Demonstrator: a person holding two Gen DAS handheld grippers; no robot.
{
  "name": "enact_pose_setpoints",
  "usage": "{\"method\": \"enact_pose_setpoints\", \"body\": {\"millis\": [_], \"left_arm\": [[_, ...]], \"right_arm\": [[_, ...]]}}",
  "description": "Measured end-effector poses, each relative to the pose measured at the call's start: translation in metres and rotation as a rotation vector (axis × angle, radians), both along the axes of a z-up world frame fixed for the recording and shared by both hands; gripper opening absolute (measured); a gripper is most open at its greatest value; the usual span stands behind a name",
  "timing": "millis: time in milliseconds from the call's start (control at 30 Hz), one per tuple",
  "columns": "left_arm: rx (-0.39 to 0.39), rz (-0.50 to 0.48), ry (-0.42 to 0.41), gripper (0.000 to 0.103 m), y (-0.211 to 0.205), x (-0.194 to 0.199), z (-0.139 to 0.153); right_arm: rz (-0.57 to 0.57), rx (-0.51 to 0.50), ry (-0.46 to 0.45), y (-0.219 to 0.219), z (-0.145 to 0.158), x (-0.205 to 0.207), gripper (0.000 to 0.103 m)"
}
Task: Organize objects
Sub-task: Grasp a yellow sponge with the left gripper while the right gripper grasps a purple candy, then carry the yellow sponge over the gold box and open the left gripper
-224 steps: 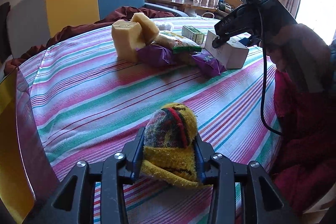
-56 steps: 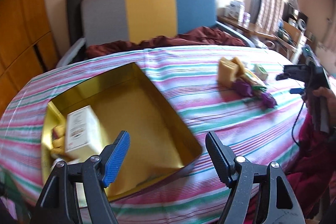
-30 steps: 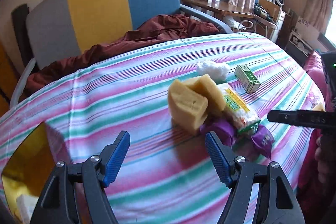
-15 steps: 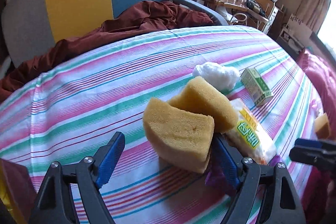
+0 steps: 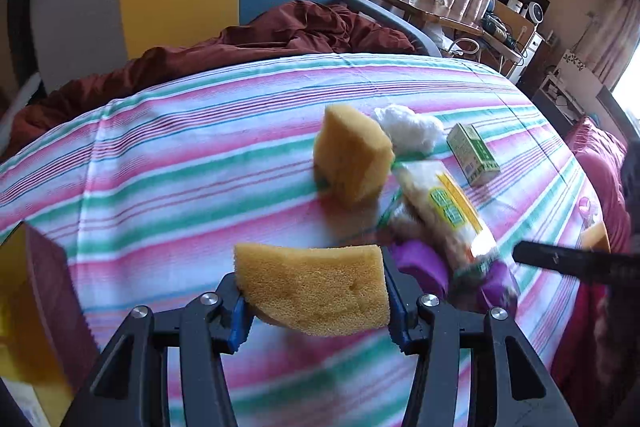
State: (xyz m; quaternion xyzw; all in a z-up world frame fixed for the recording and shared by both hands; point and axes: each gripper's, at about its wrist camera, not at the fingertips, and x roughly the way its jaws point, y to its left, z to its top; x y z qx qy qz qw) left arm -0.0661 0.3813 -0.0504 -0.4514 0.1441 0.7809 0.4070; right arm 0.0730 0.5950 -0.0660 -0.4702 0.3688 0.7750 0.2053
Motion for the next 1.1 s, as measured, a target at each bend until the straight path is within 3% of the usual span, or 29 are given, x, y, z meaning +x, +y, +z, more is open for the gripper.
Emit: {"method": "enact_pose_setpoints", "body": {"millis": [300, 467, 767, 833, 867, 967, 1100], "left_arm": [[-0.001, -0.057, 0.024, 0.054, -0.046, 0.073, 0.008], [-0.019, -0.112, 0.042, 0.054, -0.059, 0.113, -0.002], [-0.019, -0.116, 0.039, 0.054, -0.067, 0.122, -0.014], [-0.009, -0.115, 0.007, 0.054, -0.068, 0.12, -0.019], [-0.002, -0.108, -0.01, 0.054, -0.069, 0.119, -0.021], [0.015, -0.1, -0.024, 0.054, -0.071, 0.12, -0.024], [0.027, -0.1, -0.021, 0.054, -0.073, 0.121, -0.025]], "right_arm": [[0.072, -0.068, 0.013, -0.004, -0.007, -0.006, 0.08], [0.119, -0.045, -0.027, -0.018, -0.01, -0.006, 0.081], [0.18, 0.043, -0.126, -0.031, -0.019, -0.018, 0.082], [0.209, 0.085, -0.155, -0.037, -0.02, -0.021, 0.081], [0.224, 0.118, -0.175, -0.041, -0.02, -0.023, 0.077], [0.247, 0.212, -0.214, -0.047, -0.018, -0.025, 0.044], [0.263, 0.234, -0.218, -0.049, -0.017, -0.024, 0.039]]}}
